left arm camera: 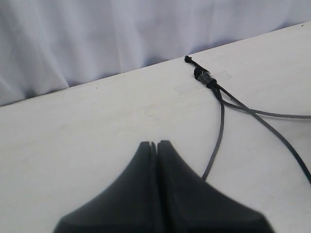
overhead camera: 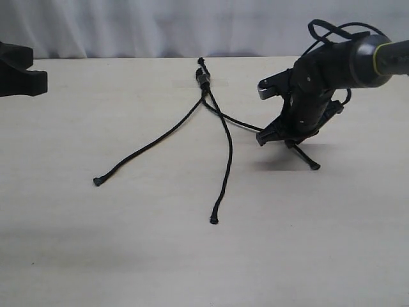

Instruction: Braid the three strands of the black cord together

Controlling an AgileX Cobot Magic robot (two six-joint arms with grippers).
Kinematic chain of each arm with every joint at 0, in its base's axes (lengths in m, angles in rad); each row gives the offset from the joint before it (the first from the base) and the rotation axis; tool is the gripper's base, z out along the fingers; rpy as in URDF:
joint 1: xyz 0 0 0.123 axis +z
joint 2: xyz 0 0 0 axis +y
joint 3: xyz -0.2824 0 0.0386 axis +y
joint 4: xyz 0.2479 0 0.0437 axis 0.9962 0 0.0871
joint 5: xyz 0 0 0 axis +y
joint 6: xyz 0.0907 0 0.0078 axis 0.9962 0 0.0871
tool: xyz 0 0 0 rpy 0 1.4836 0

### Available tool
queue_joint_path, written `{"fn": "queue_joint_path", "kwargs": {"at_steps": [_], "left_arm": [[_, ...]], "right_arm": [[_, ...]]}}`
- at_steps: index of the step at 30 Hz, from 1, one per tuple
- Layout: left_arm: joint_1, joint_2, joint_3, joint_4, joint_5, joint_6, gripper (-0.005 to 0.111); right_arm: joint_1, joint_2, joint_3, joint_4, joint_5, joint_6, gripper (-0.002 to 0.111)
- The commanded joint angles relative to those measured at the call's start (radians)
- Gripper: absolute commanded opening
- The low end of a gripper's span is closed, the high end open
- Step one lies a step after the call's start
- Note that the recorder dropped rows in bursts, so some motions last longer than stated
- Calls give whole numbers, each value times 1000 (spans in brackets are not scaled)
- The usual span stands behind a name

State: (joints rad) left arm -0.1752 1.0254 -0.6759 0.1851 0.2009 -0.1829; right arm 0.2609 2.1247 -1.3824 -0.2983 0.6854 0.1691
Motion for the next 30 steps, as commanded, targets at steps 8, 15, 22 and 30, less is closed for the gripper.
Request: {"fn": "queue_joint_path", "kwargs": {"at_steps": [8, 15, 22, 30], "left_arm": [[0, 16, 7, -40, 25, -5, 17], [-2, 143, -10, -171, 23, 58, 36], [-200, 338, -83, -232, 22, 130, 37], [-436, 633, -233, -225, 12, 133, 37]], "right_arm": [[-4, -123, -6, -4, 27, 53, 64], [-4, -424, 140, -1, -212, 60, 19], [-8, -669, 440, -1, -454, 115, 4], [-8, -723, 675, -1, -636, 115, 4]]}}
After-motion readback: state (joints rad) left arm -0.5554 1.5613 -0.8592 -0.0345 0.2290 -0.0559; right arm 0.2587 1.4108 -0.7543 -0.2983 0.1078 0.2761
